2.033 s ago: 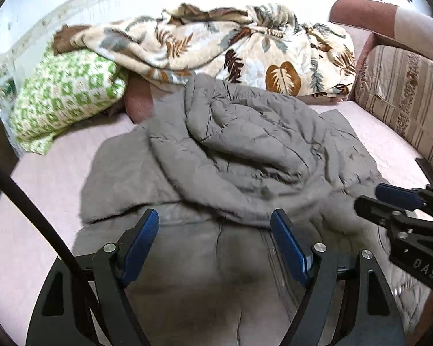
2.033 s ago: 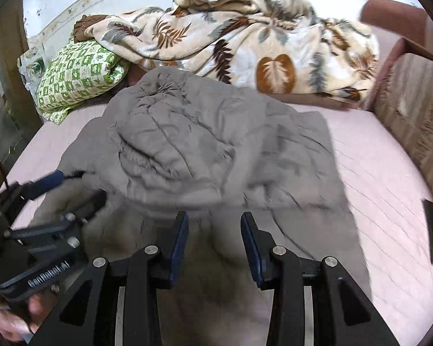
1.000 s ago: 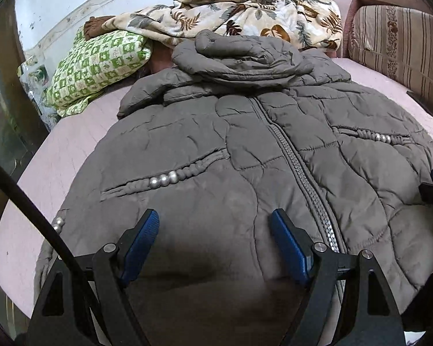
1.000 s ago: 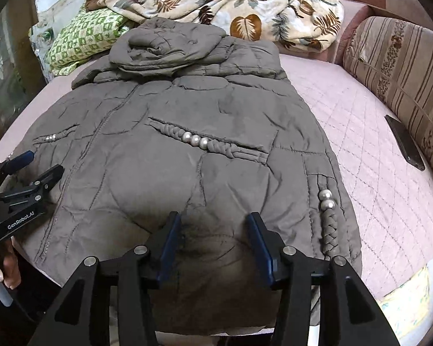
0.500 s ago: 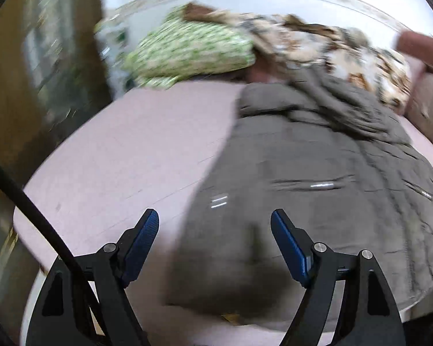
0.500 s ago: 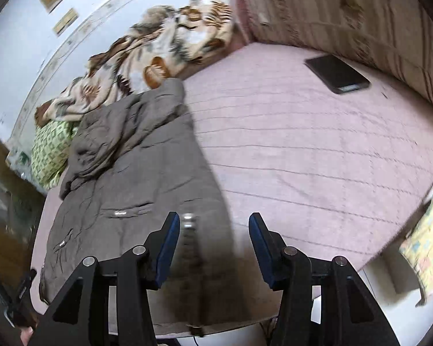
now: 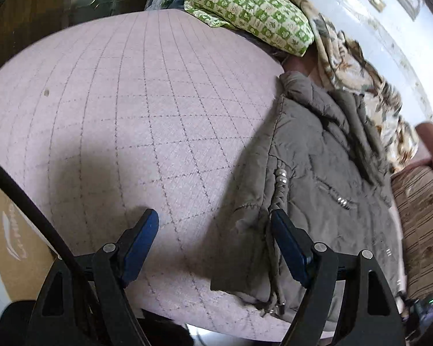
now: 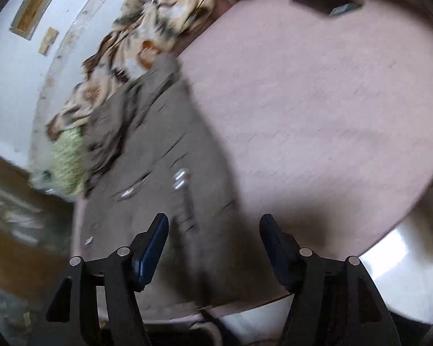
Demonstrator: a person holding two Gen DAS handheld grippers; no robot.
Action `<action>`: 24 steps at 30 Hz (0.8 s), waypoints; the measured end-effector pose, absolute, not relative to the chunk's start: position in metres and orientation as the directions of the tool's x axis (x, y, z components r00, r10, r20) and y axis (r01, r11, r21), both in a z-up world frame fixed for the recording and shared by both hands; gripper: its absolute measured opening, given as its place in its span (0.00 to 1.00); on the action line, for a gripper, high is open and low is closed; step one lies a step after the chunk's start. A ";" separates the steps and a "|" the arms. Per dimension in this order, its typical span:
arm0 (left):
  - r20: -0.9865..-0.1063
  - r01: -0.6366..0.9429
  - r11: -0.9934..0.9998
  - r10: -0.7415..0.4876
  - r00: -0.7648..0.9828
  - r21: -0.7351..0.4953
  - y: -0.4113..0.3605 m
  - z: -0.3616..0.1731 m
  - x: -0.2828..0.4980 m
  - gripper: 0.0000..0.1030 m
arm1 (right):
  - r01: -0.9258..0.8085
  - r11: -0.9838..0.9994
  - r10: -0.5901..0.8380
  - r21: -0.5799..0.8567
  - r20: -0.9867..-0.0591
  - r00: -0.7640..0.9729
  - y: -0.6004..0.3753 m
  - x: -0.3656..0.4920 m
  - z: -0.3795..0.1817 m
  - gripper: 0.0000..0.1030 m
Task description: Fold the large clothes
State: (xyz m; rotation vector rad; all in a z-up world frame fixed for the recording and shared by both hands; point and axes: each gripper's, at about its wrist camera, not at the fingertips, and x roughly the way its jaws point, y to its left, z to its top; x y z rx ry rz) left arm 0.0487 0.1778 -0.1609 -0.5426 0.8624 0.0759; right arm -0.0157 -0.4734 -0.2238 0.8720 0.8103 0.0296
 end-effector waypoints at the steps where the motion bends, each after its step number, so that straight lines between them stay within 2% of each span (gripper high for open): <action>1: -0.737 -0.285 0.851 -0.162 0.656 -0.441 0.177 -0.163 0.047 0.77 | 0.283 0.671 0.341 0.685 -0.625 0.702 -0.467 -0.015 -0.225 0.70; 4: -0.730 -0.266 0.852 -0.181 0.659 -0.451 0.171 -0.164 0.044 0.77 | 0.246 0.708 0.351 0.662 -0.632 0.691 -0.449 -0.015 -0.224 0.74; 8: -0.720 -0.208 0.870 -0.212 0.660 -0.447 0.147 -0.168 0.038 0.81 | 0.171 0.677 0.453 0.716 -0.588 0.671 -0.424 -0.019 -0.232 0.74; 11: -0.718 -0.176 0.887 -0.215 0.662 -0.428 0.127 -0.168 0.038 0.82 | 0.134 0.690 0.463 0.711 -0.576 0.674 -0.412 -0.017 -0.233 0.73; 14: -0.709 -0.123 0.908 -0.222 0.669 -0.401 0.105 -0.165 0.037 0.83 | 0.081 0.724 0.464 0.685 -0.570 0.678 -0.399 -0.010 -0.228 0.57; 16: -0.704 -0.118 0.931 -0.174 0.688 -0.346 0.096 -0.162 0.038 0.80 | 0.085 0.768 0.405 0.635 -0.585 0.703 -0.395 -0.006 -0.222 0.44; 20: -0.709 -0.126 0.945 -0.133 0.693 -0.301 0.094 -0.165 0.043 0.69 | 0.110 0.818 0.349 0.564 -0.641 0.684 -0.391 0.002 -0.230 0.43; 24: -0.707 -0.097 0.972 -0.086 0.702 -0.214 0.079 -0.166 0.043 0.67 | 0.098 0.857 0.305 0.506 -0.651 0.695 -0.383 0.002 -0.229 0.43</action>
